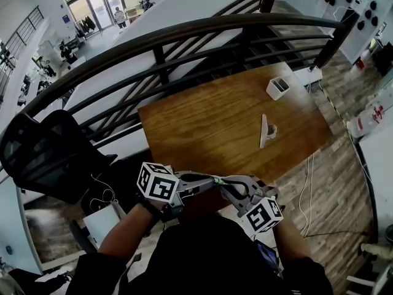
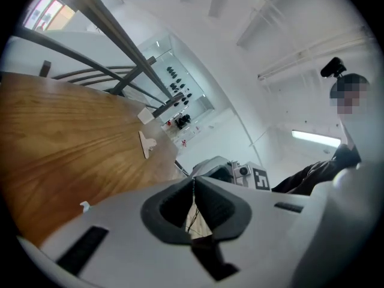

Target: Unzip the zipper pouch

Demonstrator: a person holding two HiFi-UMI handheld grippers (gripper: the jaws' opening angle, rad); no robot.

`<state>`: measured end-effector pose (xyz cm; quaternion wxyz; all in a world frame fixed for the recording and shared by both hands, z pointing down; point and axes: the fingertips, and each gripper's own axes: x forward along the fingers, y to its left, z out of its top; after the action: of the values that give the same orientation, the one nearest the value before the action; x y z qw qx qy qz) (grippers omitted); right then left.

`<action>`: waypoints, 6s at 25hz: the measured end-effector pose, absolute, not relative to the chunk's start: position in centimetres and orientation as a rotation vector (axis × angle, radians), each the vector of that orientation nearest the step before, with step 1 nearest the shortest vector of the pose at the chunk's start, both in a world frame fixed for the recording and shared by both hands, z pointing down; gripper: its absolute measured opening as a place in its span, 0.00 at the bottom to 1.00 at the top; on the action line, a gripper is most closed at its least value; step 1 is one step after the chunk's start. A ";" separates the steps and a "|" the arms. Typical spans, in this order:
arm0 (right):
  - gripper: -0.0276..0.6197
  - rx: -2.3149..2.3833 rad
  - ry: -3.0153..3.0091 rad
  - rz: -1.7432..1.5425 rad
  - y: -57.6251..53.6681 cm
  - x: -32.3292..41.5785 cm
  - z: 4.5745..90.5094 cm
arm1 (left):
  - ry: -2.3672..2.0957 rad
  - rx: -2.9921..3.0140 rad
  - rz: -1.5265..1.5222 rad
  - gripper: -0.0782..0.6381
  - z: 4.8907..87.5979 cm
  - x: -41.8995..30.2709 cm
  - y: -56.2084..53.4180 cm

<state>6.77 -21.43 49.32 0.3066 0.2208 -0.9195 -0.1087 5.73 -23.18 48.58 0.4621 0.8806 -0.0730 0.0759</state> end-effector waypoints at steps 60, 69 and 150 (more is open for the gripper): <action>0.05 0.785 -2.552 -0.176 -23.3 10.1 47.4 | -0.644 2.325 0.490 0.13 51.7 0.6 -28.1; 0.05 0.837 -2.549 -0.162 -24.0 11.3 47.4 | -0.684 2.327 0.530 0.13 52.4 0.0 -28.5; 0.03 1.602 -2.569 0.104 -22.3 13.4 41.2 | -1.233 2.772 0.023 0.15 40.5 -9.1 -25.4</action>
<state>13.41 -22.33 41.21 0.0560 0.5281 -0.8467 0.0343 -9.12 -25.42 40.52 0.0538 0.9124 -0.4057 0.0076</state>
